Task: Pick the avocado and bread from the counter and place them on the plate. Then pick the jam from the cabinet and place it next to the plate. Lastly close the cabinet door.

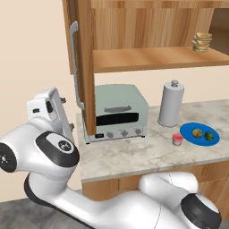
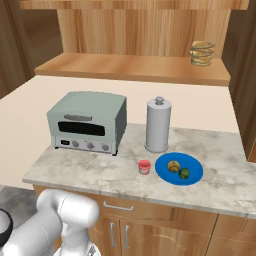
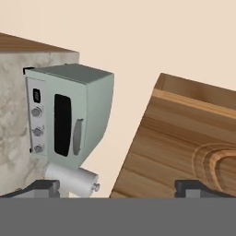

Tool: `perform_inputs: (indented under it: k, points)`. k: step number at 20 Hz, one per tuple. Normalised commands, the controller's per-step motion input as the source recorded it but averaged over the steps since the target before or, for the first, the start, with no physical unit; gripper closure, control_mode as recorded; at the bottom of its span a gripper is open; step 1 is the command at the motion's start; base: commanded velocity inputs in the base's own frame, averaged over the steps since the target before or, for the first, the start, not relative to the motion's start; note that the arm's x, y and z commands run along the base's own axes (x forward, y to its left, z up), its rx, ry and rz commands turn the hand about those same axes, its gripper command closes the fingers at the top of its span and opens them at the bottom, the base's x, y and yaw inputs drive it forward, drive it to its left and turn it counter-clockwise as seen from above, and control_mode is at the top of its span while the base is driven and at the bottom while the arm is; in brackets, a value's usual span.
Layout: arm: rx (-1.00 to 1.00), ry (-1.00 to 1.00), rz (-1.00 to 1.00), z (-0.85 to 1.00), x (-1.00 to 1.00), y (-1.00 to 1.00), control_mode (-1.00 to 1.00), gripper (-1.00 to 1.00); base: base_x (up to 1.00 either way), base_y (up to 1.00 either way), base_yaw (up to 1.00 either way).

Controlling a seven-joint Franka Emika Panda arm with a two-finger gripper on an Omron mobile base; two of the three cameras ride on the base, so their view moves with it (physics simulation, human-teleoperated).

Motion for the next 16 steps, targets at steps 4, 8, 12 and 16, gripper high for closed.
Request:
perform_inputs:
  k: [4,8,12,16]
  points:
    - [0.00,0.00,0.00,0.15,-0.09,-0.35,-1.00,-1.00,0.00,0.00,0.00]
    - [0.00,0.00,0.00,0.15,-0.15,-0.35,-1.00,-1.00,0.00,0.00,0.00]
    - [0.00,0.00,0.00,0.16,-0.19,-0.34,-1.00,-1.00,0.00,0.00,0.00]
    - [0.00,0.00,0.00,0.19,-0.17,-0.33,-1.00,-1.00,0.00,0.00,0.00]
